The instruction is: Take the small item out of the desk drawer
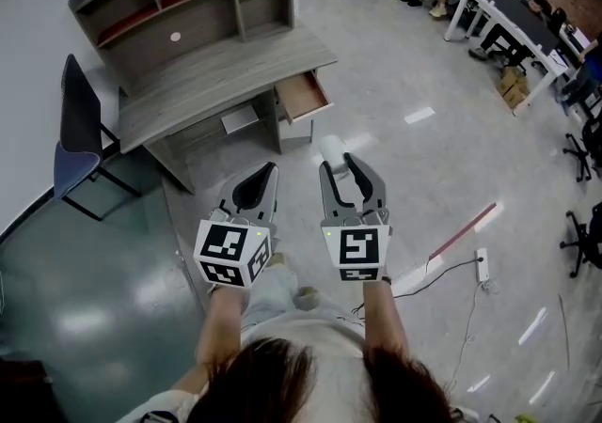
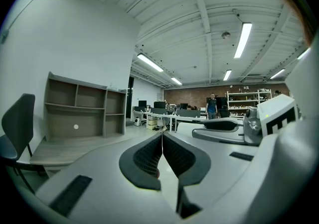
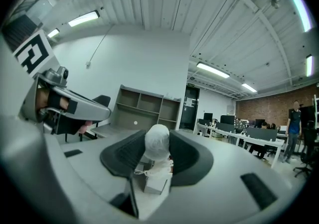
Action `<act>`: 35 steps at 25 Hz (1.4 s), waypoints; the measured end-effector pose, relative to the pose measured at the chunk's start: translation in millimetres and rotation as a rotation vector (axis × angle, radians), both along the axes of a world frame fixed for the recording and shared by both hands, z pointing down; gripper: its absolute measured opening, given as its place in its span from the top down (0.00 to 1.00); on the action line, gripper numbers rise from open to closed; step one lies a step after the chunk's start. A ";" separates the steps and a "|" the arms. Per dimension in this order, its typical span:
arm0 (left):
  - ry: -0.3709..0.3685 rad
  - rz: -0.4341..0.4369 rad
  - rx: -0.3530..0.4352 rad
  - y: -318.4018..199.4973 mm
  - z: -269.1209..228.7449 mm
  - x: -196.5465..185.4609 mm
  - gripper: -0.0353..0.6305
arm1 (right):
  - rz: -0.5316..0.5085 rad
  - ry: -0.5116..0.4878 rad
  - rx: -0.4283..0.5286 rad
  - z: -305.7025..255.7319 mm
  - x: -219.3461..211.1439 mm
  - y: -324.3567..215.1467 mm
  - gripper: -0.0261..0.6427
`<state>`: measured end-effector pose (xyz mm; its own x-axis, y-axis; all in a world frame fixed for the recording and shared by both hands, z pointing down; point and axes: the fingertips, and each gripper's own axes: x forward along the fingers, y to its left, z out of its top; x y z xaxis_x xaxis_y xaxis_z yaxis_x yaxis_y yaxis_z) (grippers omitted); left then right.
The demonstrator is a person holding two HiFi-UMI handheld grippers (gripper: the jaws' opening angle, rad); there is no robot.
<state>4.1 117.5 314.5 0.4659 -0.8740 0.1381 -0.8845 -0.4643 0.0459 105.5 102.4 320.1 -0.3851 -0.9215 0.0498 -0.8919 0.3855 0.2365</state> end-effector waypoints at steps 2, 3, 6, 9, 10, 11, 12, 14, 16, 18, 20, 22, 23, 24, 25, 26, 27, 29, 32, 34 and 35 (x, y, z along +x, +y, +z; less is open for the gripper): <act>-0.006 -0.006 0.001 4.3 -0.1 -1.1 0.92 | -0.003 -0.006 0.000 -0.1 0.6 4.4 0.72; -0.009 -0.009 0.002 6.3 0.0 -1.1 0.92 | -0.004 -0.012 0.000 -0.5 1.7 6.8 0.72; -0.015 -0.019 0.002 10.2 1.1 -0.9 0.92 | -0.006 -0.027 0.004 -3.1 5.2 13.0 0.72; -0.021 -0.022 -0.003 13.2 5.0 1.9 0.92 | -0.005 -0.039 0.012 -4.9 10.8 19.1 0.72; -0.022 -0.021 -0.003 14.2 6.4 3.4 0.92 | -0.004 -0.042 0.014 -5.2 13.0 20.6 0.72; -0.023 -0.020 -0.003 15.1 7.6 4.8 0.92 | -0.003 -0.045 0.017 -5.5 14.8 21.6 0.72; -0.024 -0.020 -0.003 15.7 8.4 5.9 0.92 | -0.002 -0.047 0.020 -5.9 16.1 22.2 0.72; -0.026 -0.019 -0.003 16.6 9.4 7.4 0.92 | -0.001 -0.047 0.026 -7.2 17.7 23.1 0.72; -0.028 -0.019 -0.002 17.2 9.9 9.2 0.92 | 0.000 -0.048 0.031 -8.2 19.4 24.2 0.72; -0.031 -0.018 0.002 17.6 10.0 11.4 0.92 | 0.000 -0.052 0.037 -9.0 21.5 25.4 0.72; -0.033 -0.017 0.006 17.1 9.6 13.1 0.92 | 0.000 -0.055 0.044 -10.3 22.8 25.7 0.72; -0.034 -0.017 0.008 15.7 9.1 13.9 0.92 | -0.002 -0.058 0.048 -11.8 23.1 24.7 0.72; -0.034 -0.017 0.009 14.8 8.8 14.1 0.92 | -0.003 -0.060 0.051 -12.9 23.0 24.1 0.72; -0.035 -0.018 0.010 14.0 8.4 14.2 0.92 | -0.005 -0.061 0.054 -14.1 22.9 23.7 0.72; -0.036 -0.018 0.011 13.4 8.0 14.4 0.92 | -0.006 -0.062 0.056 -15.6 22.6 23.4 0.72; -0.037 -0.018 0.012 12.7 7.5 14.6 0.92 | -0.007 -0.064 0.058 -17.1 22.3 23.2 0.72; -0.037 -0.018 0.013 11.9 7.0 14.6 0.92 | -0.008 -0.064 0.060 -18.3 21.8 22.9 0.72; -0.039 -0.017 0.017 10.6 6.0 14.5 0.92 | -0.010 -0.063 0.067 -19.3 21.1 22.2 0.72; -0.040 -0.014 0.024 9.4 4.3 16.5 0.92 | -0.014 -0.065 0.075 -20.9 21.7 22.4 0.72; -0.042 -0.011 0.027 9.5 4.1 19.0 0.92 | -0.014 -0.065 0.078 -21.4 23.2 23.0 0.72; -0.043 -0.009 0.027 10.1 4.1 20.1 0.92 | -0.013 -0.065 0.078 -21.5 24.0 23.6 0.72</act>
<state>24.2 127.7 318.6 0.4526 -0.8816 0.1336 -0.8893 -0.4573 -0.0046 129.5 126.0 298.7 -0.3972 -0.9165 -0.0478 -0.9014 0.3798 0.2082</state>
